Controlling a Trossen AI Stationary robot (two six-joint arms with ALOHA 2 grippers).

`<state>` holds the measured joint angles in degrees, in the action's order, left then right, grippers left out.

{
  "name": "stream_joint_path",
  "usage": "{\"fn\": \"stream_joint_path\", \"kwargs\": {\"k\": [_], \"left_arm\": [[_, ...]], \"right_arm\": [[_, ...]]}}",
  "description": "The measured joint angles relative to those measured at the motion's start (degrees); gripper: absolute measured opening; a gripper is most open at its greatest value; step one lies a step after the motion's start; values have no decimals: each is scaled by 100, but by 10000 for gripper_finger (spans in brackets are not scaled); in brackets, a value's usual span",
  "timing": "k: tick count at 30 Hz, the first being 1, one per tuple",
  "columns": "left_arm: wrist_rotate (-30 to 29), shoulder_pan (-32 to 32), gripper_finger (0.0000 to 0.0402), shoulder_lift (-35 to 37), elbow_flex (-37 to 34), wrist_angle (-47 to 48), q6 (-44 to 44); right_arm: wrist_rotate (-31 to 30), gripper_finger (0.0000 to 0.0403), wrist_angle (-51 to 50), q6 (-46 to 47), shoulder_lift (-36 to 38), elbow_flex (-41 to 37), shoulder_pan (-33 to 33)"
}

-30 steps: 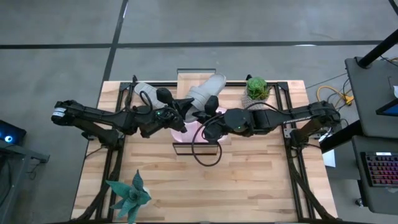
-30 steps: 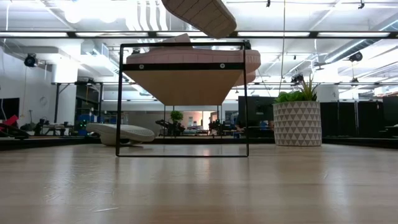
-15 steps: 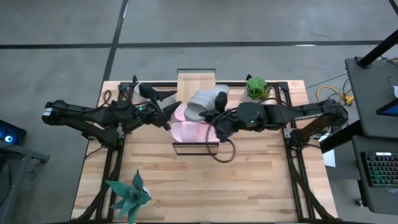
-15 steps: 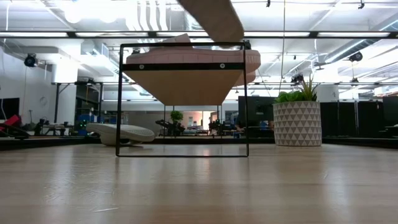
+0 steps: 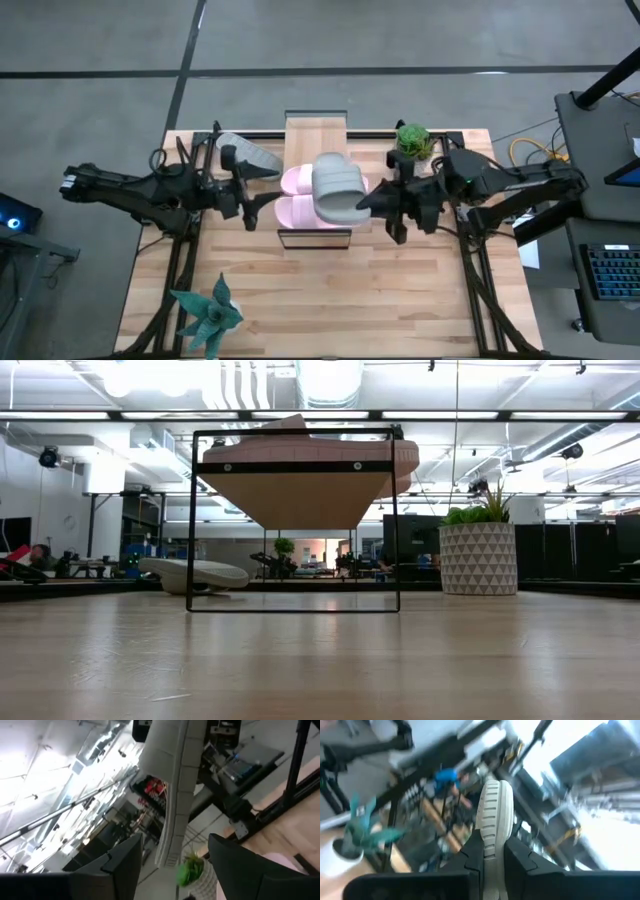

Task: Pick and place slides into the shelf
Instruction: Put the bottom gray slipper on the shelf

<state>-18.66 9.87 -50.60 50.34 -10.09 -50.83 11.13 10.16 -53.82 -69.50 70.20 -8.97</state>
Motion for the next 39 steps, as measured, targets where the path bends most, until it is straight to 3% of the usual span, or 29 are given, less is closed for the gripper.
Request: {"fn": "stream_joint_path", "kwargs": {"k": [12,16,31,35,39], "left_arm": [[175,-7,210,-846,-98,-1204,-538],[15,-16,210,-1085,-73,-1648,-727],[-22,-87,206,-1730,329,-1640,-699],[-29,-96,175,-1866,498,-1649,-706],[-132,-129,108,-1953,584,-1646,-805]], "right_arm": [[402,30,1559,8,2,-761,2],[557,30,1614,44,2,-776,0],[735,30,1629,226,2,-741,2],[735,30,1631,256,2,-746,2],[735,30,1634,286,2,-755,0]]}}
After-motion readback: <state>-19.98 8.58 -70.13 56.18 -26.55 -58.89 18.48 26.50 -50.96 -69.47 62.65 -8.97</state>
